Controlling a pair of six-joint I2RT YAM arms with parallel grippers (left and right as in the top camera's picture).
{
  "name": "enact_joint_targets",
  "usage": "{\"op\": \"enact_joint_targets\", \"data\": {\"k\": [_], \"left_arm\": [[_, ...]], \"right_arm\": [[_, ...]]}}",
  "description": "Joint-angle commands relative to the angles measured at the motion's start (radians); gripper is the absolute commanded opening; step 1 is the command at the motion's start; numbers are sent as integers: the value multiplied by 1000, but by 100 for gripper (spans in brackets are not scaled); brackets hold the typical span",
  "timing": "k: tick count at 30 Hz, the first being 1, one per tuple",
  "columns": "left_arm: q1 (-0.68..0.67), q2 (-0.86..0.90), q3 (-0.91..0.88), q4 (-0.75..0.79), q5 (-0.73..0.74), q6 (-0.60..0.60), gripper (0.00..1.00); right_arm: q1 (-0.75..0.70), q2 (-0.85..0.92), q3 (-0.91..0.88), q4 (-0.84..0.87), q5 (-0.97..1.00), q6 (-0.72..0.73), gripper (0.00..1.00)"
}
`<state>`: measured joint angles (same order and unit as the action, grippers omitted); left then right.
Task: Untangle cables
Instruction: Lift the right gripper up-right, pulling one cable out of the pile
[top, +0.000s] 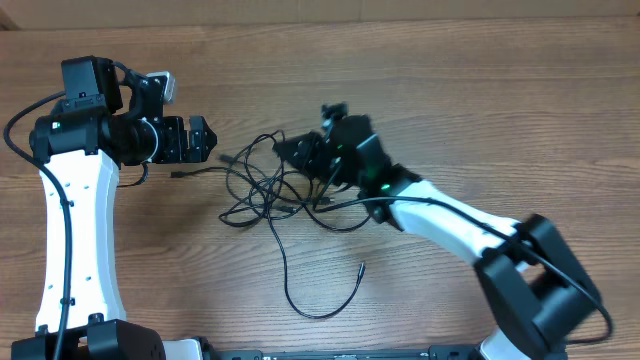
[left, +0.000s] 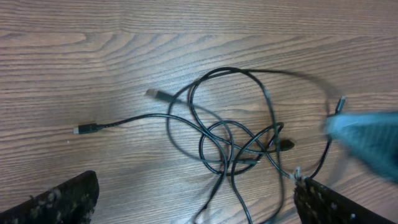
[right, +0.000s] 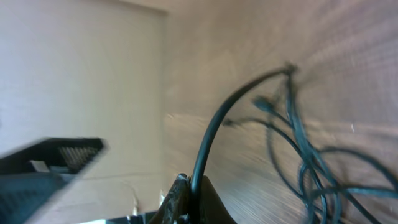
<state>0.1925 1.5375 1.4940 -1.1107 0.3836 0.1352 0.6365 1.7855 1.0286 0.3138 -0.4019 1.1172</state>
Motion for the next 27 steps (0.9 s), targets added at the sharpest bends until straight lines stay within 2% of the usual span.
{"op": "enact_joint_targets", "data": {"k": [1, 15, 20, 23, 27], "left_arm": [[3, 0, 16, 0, -2, 22, 100], [3, 0, 16, 0, -2, 22, 100], [3, 0, 16, 0, -2, 22, 100], [3, 0, 16, 0, -2, 22, 100], [3, -1, 16, 0, -2, 22, 100]], "right_arm": [[-76, -168, 68, 13, -14, -53, 4], [-427, -523, 152, -36, -109, -60, 4], [-533, -568, 250, -92, -151, -49, 4], [-625, -570, 356, -206, -180, -76, 4], [-721, -570, 407, -277, -200, -79, 4]]}}
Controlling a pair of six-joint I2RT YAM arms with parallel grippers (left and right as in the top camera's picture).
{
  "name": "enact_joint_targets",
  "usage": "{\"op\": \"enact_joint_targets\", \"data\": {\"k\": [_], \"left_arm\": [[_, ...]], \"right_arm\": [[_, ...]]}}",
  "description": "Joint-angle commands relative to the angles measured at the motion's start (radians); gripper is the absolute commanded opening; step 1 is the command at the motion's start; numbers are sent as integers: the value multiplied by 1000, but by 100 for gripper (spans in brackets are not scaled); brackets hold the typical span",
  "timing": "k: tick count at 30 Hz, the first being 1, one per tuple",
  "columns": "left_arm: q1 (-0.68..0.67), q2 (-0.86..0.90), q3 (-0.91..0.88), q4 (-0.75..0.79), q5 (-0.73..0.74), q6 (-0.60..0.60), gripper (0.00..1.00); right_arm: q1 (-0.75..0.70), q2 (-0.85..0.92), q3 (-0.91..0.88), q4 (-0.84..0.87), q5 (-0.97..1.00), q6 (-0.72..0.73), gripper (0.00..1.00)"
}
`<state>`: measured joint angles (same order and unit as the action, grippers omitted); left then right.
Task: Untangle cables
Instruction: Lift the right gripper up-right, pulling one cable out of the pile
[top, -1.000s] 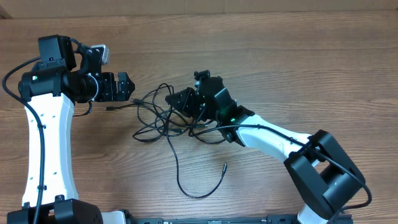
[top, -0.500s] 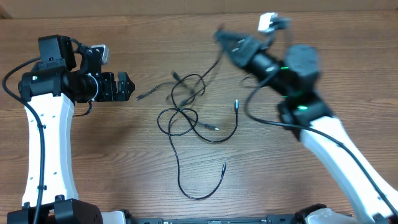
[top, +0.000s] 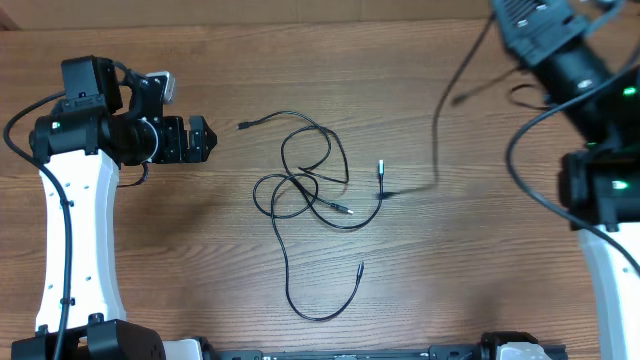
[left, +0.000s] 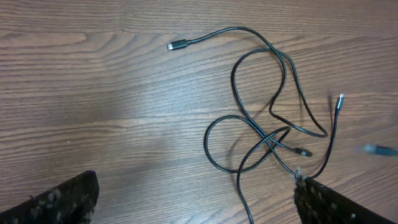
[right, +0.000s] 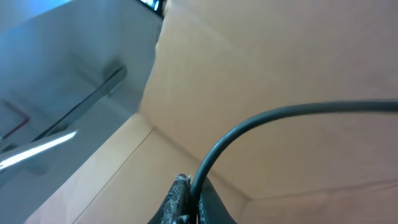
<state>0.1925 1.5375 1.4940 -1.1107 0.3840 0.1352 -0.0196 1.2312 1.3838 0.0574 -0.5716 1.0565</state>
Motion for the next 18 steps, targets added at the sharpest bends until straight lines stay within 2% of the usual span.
{"op": "enact_joint_targets", "data": {"k": [1, 8, 18], "left_arm": [[3, 0, 16, 0, -3, 22, 100], [3, 0, 16, 0, -3, 22, 100], [3, 0, 16, 0, -3, 22, 100]], "right_arm": [[-93, -16, 61, -25, -48, -18, 4], [-316, -16, 90, -129, -161, -20, 4], [-647, -17, 90, -393, -306, -150, 4]]}}
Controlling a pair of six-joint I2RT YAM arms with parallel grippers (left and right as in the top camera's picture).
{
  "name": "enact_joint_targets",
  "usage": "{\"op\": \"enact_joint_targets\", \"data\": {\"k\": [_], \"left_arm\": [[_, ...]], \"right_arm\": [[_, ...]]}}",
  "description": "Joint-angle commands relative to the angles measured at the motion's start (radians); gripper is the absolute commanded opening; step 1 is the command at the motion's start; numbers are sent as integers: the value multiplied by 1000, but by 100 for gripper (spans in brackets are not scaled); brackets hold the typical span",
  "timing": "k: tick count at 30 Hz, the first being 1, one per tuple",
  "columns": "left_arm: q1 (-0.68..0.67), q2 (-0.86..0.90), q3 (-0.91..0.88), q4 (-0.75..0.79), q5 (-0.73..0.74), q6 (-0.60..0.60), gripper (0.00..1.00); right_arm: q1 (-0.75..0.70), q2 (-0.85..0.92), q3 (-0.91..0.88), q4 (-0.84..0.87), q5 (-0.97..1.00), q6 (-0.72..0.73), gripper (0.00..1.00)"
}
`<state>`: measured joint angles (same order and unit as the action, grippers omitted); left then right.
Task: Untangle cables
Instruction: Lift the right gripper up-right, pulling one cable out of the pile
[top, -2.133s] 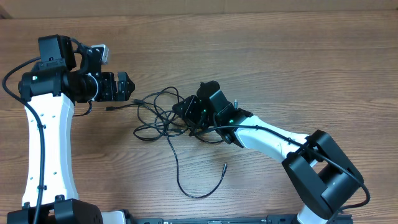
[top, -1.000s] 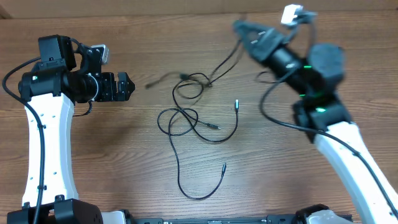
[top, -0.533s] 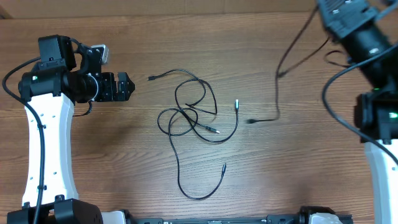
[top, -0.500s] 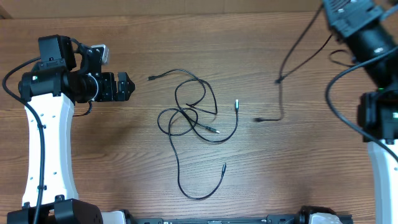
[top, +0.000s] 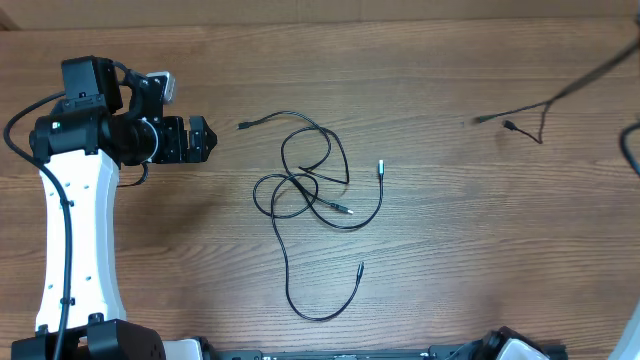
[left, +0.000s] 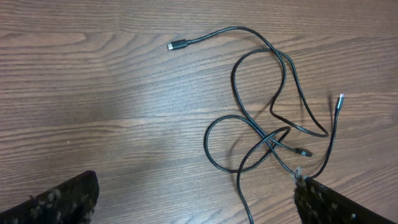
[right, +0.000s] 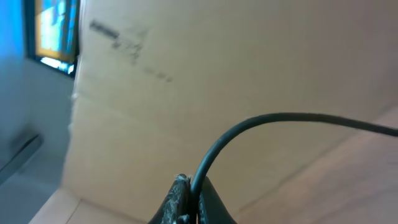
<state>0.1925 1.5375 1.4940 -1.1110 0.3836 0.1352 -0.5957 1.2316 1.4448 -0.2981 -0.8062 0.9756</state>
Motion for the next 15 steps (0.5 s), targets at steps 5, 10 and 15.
{"op": "enact_joint_targets", "data": {"k": [5, 10, 15], "left_arm": [[3, -1, 16, 0, -2, 22, 100], [3, 0, 16, 0, -2, 22, 100], [3, 0, 16, 0, -2, 22, 100]], "right_arm": [[-224, -18, 29, -224, -71, -194, 4], [-378, -18, 29, -391, -123, -331, 4], [-513, -18, 28, -550, -6, -471, 4]]}}
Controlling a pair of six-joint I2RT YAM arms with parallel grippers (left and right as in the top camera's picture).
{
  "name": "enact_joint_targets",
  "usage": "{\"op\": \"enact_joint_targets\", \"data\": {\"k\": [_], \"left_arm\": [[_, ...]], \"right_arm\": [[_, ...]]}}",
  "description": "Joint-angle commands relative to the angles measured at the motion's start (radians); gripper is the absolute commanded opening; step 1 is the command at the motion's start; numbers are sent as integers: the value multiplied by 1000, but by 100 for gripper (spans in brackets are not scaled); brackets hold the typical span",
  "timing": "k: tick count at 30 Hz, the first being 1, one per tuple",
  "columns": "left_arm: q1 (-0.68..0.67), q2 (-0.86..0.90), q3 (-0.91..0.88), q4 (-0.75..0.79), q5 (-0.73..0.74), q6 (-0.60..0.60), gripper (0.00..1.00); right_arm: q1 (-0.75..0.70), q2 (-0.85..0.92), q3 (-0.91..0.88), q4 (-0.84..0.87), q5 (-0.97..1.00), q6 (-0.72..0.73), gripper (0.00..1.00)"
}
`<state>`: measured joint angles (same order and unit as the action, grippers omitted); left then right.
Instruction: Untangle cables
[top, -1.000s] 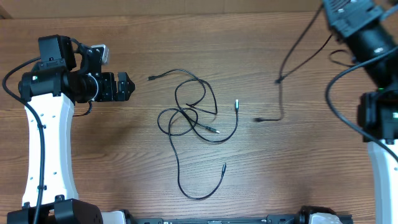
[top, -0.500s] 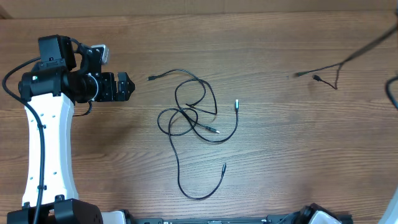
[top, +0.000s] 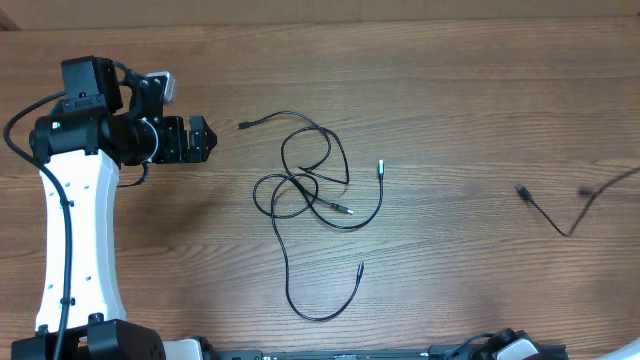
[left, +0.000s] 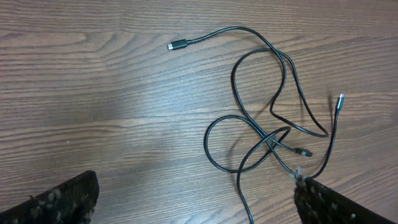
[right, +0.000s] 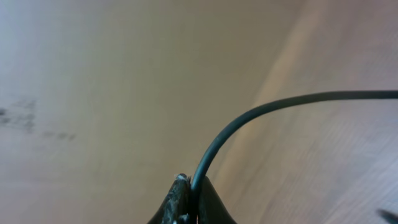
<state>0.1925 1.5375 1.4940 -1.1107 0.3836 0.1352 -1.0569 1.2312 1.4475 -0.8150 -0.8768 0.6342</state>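
A loose knot of thin black cables (top: 300, 185) lies mid-table, with one plug (top: 243, 125) pointing left and a long tail (top: 320, 300) curling toward the front edge; the left wrist view shows the same knot (left: 267, 130). My left gripper (top: 200, 140) hovers left of it, open, its fingers (left: 53, 199) wide apart with nothing between them. A separate black cable (top: 545, 210) lies apart at the far right and runs off the right edge. My right gripper (right: 189, 193) is shut on that cable (right: 249, 118); the right arm is outside the overhead view.
Bare wooden table (top: 450, 80) surrounds the cables. A light cardboard wall (right: 93, 74) stands beside the table in the right wrist view. The left arm's white link (top: 75, 230) lies along the left side.
The cable held by my right gripper has gone from the upper right of the table to lower down at the right edge. The right wrist view has swung. The left arm and knot are unchanged.
My right gripper was shut on a cable inside the knot at mid-table. Then it was at the upper right with that cable stretched out from the pile. Later the cable hung free of the pile, and now it lies at the far right, apart from the others.
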Motion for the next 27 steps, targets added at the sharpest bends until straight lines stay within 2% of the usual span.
{"op": "enact_joint_targets", "data": {"k": [1, 4, 9, 14, 21, 27], "left_arm": [[3, 0, 16, 0, -2, 22, 100], [3, -1, 16, 0, -2, 22, 100], [3, 0, 16, 0, -2, 22, 100], [3, 0, 16, 0, -2, 22, 100], [3, 0, 16, 0, -2, 22, 100], [3, 0, 16, 0, -2, 22, 100]], "right_arm": [[-74, -18, 26, -66, 111, -151, 4], [-132, -16, 26, -149, 305, -199, 4], [-156, -5, 26, -152, 546, -198, 4], [-156, 86, 26, -80, 626, -198, 4], [-156, 267, 26, -76, 793, -193, 4], [-177, 423, 26, -41, 800, -132, 4]]}}
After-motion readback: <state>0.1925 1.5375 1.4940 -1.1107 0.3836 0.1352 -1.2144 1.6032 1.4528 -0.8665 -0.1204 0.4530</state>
